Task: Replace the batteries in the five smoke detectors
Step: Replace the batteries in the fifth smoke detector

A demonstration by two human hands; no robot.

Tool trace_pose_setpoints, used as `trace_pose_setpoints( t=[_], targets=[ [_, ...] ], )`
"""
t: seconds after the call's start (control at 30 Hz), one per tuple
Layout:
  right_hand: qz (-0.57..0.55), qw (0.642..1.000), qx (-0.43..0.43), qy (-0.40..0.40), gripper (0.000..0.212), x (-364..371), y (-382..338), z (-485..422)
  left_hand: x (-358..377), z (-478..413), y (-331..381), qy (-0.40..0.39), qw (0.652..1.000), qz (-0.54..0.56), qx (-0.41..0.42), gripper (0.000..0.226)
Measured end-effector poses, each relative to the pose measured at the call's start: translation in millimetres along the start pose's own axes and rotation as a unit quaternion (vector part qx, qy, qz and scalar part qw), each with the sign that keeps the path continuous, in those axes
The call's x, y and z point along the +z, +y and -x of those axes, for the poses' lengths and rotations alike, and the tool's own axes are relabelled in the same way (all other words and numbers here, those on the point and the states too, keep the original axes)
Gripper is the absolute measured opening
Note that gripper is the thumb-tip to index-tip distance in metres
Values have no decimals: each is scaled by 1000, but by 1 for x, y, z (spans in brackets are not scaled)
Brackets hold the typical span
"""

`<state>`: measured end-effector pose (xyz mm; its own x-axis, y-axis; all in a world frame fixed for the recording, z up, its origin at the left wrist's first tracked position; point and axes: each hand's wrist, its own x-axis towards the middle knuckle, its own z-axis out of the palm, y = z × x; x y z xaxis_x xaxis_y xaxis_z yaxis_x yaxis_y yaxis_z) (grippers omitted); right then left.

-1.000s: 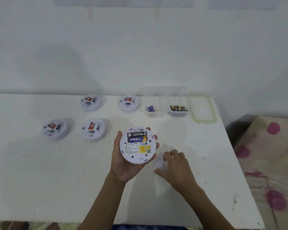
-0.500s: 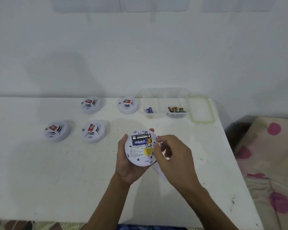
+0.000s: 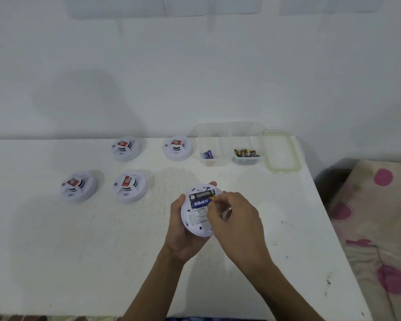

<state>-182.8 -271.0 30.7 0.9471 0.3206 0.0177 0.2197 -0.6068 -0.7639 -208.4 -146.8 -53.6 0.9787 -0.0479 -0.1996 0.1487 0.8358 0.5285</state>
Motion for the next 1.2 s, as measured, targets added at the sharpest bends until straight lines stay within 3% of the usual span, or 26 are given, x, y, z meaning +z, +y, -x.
trace_pose_setpoints(
  t=[0.27,0.37,0.93,1.1,1.2],
  targets=[
    [-71,993,99,1,14,9,-4,-9,2,-8,2,30,999,-20,13,86],
    [-83,990,118,6,17,11,-5,-11,3,-8,2,12,1000,-16,13,83],
    [-144,981,131,16,18,17,-8,-9,6,-3,4,7,999,-39,26,74],
    [-157,981,109,44,17,14,-10,-5,4,-3,2,12,999,-28,20,79],
    [-212,970,86,79,21,13,-10,-4,6,-4,0,2,999,-39,17,70]
  ],
)
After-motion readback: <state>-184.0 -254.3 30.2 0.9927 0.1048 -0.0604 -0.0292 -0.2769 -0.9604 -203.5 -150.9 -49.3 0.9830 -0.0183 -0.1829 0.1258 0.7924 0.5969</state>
